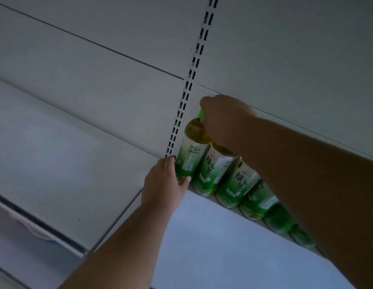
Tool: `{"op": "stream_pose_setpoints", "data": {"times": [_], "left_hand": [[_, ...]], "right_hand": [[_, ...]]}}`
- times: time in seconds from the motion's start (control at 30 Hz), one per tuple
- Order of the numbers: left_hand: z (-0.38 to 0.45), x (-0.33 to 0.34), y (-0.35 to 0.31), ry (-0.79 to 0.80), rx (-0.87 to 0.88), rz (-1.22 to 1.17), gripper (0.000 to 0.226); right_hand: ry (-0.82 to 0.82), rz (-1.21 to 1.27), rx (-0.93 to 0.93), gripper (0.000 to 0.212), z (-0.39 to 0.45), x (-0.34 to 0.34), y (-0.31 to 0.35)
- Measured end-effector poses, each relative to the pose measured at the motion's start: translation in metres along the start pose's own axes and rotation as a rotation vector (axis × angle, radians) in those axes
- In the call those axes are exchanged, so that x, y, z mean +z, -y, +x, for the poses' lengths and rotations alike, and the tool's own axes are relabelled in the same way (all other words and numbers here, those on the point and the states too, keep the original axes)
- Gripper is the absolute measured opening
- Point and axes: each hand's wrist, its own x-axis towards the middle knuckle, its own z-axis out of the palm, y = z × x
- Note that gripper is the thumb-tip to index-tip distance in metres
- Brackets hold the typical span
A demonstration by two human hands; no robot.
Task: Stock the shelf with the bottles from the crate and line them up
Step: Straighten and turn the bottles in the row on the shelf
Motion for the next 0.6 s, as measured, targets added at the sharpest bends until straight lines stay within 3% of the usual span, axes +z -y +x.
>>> {"op": "stream_pose_setpoints", "data": {"times": [0.3, 0.6], "left_hand": [[0.009, 0.012, 0.005, -0.02, -0.097, -0.168, 0.055], [0.014, 0.011, -0.001, -0.042, -0.154, -0.179, 0.052]], "right_hand": [[0.035, 0.262, -0.103, 0.035, 0.016, 0.001, -0.02], [-0.026, 0.212, -0.104, 0.028, 0.022, -0.001, -0.02]]}}
